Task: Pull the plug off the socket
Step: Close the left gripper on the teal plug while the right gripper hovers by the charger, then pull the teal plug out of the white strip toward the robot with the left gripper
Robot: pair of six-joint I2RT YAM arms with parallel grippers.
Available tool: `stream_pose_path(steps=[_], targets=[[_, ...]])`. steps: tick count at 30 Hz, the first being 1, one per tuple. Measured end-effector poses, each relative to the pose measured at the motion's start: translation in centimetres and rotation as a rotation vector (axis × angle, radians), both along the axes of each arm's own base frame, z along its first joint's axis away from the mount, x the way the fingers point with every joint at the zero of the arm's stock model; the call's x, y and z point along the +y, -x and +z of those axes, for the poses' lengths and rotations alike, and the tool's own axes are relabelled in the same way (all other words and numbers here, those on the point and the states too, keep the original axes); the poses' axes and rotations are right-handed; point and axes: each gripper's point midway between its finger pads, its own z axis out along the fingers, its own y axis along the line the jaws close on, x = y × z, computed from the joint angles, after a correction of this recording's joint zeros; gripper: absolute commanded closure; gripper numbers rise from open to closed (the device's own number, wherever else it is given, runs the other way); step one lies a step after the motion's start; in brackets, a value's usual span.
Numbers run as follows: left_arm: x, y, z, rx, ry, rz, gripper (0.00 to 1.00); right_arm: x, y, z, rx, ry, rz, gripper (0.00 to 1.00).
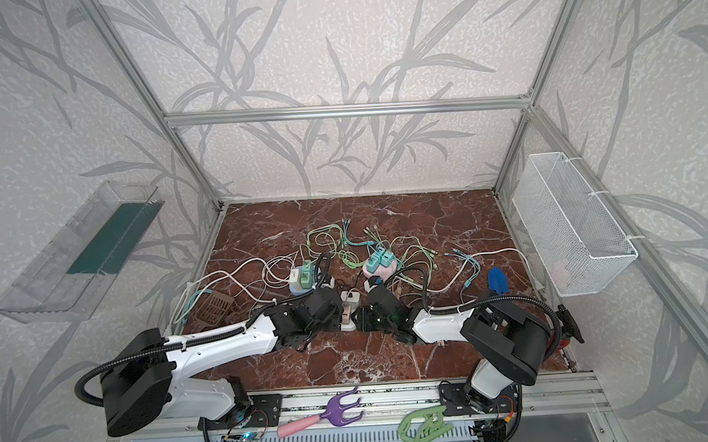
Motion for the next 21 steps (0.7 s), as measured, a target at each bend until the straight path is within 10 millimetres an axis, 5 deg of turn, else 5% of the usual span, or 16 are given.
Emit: stream_pose_path(steps=[21], targets=[[-0.07,-0.04,0.48,-0.018,0.004,0.023,0.87,-0.66,-0.99,0.0,-0.014,0.067,-0.017,0.56]])
